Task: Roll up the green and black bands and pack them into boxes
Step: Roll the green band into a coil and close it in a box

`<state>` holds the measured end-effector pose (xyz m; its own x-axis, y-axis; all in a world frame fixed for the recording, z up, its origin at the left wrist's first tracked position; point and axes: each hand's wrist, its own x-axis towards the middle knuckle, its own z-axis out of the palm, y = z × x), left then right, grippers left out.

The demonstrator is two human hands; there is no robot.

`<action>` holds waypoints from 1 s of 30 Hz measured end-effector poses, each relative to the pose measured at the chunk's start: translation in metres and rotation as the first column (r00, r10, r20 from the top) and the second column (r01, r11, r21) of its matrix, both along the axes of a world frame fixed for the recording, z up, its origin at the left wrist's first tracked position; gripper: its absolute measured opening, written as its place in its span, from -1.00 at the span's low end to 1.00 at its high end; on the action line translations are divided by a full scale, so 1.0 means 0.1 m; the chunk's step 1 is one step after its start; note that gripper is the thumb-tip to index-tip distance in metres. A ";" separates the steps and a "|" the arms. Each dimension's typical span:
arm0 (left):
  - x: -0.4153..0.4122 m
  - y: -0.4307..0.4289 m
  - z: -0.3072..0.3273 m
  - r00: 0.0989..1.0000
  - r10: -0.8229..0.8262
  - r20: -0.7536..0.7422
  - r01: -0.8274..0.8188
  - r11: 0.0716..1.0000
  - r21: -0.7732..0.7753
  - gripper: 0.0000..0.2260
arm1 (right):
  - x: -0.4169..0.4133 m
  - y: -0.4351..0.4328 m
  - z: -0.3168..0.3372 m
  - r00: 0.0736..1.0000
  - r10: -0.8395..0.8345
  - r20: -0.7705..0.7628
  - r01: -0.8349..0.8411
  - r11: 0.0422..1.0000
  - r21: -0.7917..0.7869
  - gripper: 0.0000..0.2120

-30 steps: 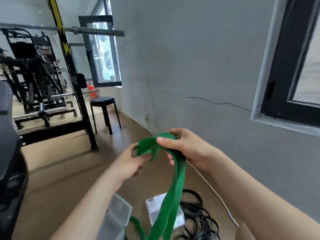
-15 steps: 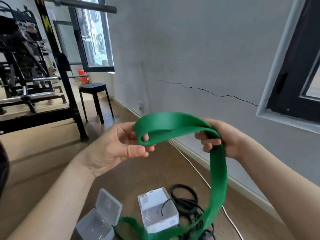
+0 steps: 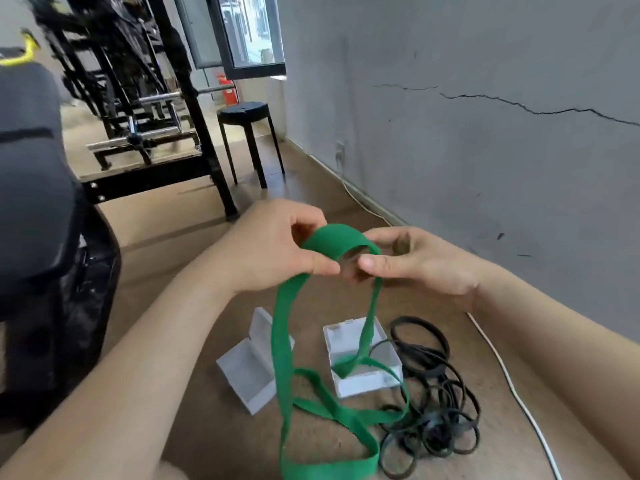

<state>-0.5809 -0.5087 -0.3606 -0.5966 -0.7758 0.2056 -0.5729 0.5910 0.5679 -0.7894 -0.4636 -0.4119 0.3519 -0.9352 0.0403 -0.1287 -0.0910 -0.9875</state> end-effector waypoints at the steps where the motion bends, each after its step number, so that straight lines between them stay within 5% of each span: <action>1: 0.02 -0.01 -0.04 0.997 0.052 0.056 -0.049 0.997 -0.058 -0.82 | -0.02 0.00 0.03 0.998 -0.026 -0.050 0.023 0.999 -0.047 -0.69; 5: 0.11 -0.05 -0.13 0.971 0.214 0.104 -0.163 0.918 -0.361 -0.76 | 0.05 0.05 0.13 0.943 -0.049 -0.330 -0.001 0.989 -0.151 -0.67; 8: 0.17 -0.10 -0.11 0.964 0.264 -0.045 -0.262 0.896 -0.359 -0.55 | 0.04 0.04 0.08 0.815 -0.285 -0.505 0.101 0.927 -0.361 -0.82; 10: 0.16 -0.09 -0.12 0.959 0.282 -0.012 -0.274 0.919 -0.284 -0.52 | 0.06 0.02 0.05 0.727 -0.499 -0.472 0.243 0.830 -0.502 -0.82; 12: 0.11 -0.06 -0.12 0.967 0.255 0.020 -0.248 0.953 -0.171 -0.57 | 0.09 0.04 0.08 0.815 -0.417 -0.402 0.278 0.890 -0.361 -0.68; 13: 0.08 -0.03 -0.12 0.971 0.238 -0.007 -0.237 0.965 -0.112 -0.61 | 0.13 0.06 0.09 0.870 -0.276 -0.409 0.211 0.957 -0.198 -0.44; 14: 0.05 0.00 -0.11 0.970 0.228 -0.080 -0.231 0.973 -0.029 -0.63 | 0.17 0.08 0.08 0.911 -0.114 -0.397 0.107 0.993 -0.040 -0.24; 16: 0.01 0.07 -0.06 0.920 0.247 -0.305 -0.187 0.959 0.214 -0.65 | 0.32 0.12 0.01 0.942 0.091 -0.323 -0.074 0.995 0.065 -0.13; 21: 0.01 0.14 0.09 0.640 0.341 -0.688 0.064 0.869 0.490 -0.70 | 0.57 0.03 -0.04 0.976 -0.155 -0.154 0.141 0.985 -0.096 -0.30; 27: 0.10 0.07 0.12 0.482 0.336 -0.809 0.338 0.781 0.526 -0.78 | 0.56 0.02 -0.03 0.921 -0.112 -0.373 0.122 0.993 0.003 -0.77; 30: 0.09 0.02 0.05 0.407 0.221 -0.886 0.565 0.701 0.434 -0.51 | 0.57 0.08 0.27 0.930 -0.201 -0.308 0.175 0.978 -0.111 -0.81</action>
